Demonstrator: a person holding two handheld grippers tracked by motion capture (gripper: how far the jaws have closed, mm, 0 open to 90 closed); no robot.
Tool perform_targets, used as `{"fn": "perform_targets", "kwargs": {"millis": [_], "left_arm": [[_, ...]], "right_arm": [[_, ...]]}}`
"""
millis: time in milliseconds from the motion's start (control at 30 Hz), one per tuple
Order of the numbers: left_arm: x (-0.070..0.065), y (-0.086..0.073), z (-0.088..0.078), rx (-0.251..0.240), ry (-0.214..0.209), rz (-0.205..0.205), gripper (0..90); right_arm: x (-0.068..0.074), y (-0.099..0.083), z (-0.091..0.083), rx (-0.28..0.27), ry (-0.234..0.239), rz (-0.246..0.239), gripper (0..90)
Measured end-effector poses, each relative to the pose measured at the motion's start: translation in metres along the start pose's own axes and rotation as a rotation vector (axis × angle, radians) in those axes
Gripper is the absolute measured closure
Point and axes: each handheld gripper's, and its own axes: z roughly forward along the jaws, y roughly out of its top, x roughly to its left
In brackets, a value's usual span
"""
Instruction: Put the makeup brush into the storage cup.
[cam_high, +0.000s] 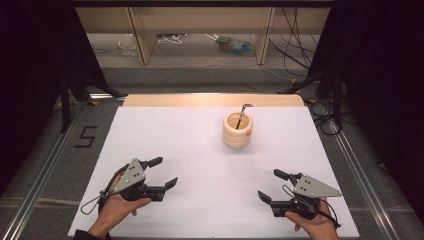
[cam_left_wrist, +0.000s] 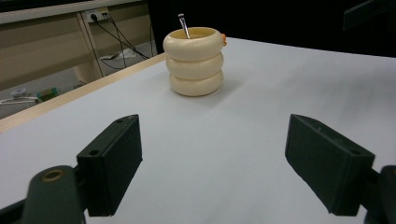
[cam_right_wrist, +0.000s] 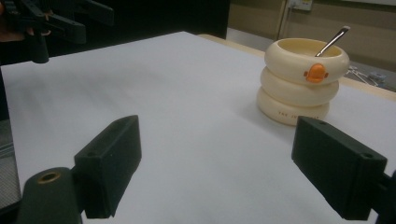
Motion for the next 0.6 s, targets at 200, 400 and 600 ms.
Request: {"fn": "perform_targets", "kwargs": {"millis": [200,400,600], "left_arm": [[0.0028,0.0011,-0.0033,-0.023,0.013,0.014,18.8],[0.0025,0.0005,-0.0033,-0.023,0.013,0.012,18.8],[0.0036,0.0011,-0.0041,-0.033,0.017,0.005,18.8]], "right_arm": [[-0.0002,0.0001,-0.0007,0.009,-0.002,0.0,17.1],[-0.0001,0.0002,-0.0006,0.009,-0.003,-0.001,17.1],[-0.0002,0.0002,-0.0005,0.009,-0.003,-0.001,17.0]]}}
